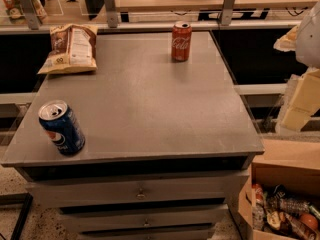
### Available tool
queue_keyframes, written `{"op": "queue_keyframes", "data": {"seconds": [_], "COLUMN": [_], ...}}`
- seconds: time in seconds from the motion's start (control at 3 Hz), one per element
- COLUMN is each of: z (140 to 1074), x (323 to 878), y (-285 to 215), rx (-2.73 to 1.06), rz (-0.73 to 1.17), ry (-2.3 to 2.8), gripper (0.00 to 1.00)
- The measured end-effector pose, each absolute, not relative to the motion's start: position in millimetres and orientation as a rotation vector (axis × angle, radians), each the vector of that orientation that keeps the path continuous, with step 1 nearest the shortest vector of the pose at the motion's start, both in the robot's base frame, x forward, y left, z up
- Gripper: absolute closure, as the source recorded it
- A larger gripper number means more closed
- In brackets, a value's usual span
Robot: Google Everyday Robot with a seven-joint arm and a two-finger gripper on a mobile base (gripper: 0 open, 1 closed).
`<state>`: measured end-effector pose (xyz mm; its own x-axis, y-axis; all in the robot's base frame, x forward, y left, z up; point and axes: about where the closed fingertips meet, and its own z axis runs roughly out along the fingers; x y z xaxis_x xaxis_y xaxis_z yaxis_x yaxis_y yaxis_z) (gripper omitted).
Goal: Move pepsi can near brown chip bag
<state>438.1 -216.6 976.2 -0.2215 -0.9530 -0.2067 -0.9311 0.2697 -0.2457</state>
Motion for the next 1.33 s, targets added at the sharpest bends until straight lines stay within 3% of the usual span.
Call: {"op": "queue_keyframes", "data": {"seconds": [0.67,1.33], "z": [977,988], "x": [439,451], "y": [-204,-135], "rx": [-1.708,-1.617], "rz": [-0.024,0.292], "ry": [2.188,1.996], "gripper": [0.00,0.00]}}
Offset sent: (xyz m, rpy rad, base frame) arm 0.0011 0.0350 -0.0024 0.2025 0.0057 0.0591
